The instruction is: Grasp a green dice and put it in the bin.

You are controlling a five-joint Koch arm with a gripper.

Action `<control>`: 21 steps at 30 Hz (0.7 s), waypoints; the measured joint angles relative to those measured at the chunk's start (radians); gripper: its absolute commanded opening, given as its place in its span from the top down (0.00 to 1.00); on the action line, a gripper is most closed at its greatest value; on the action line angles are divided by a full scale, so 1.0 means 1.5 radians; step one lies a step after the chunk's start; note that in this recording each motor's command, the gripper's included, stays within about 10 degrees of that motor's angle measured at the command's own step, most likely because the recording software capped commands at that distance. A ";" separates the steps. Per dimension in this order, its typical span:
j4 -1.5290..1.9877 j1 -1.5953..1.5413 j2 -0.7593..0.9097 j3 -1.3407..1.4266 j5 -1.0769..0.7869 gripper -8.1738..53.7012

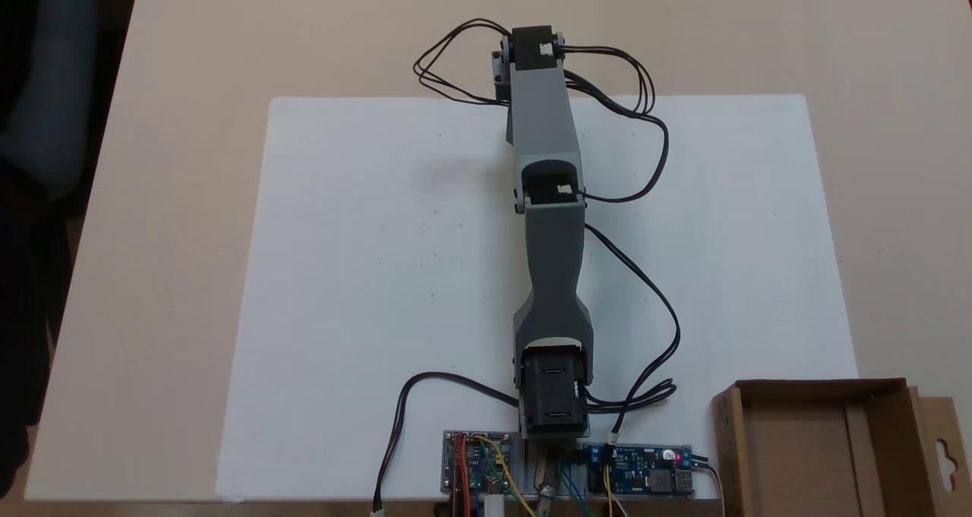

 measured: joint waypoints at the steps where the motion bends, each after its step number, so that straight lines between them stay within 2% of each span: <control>1: 0.000 0.001 -0.003 0.001 -0.001 0.20; 17: 0.000 0.012 -0.047 -0.020 0.000 0.20; 21: 0.000 0.012 -0.050 -0.019 0.000 0.24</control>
